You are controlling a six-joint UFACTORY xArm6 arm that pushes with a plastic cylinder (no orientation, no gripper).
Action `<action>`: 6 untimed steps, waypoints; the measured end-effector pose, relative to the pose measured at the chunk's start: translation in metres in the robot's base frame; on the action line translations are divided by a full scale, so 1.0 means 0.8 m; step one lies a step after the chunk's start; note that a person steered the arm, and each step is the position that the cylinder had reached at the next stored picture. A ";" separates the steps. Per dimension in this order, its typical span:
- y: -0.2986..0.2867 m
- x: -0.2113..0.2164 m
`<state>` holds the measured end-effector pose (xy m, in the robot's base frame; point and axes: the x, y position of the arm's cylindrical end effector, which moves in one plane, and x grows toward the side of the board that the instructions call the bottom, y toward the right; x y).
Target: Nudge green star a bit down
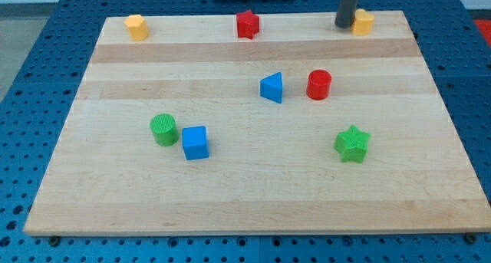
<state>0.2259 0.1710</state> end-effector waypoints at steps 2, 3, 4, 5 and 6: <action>-0.006 0.061; -0.008 0.113; -0.008 0.166; -0.010 0.216; -0.011 0.256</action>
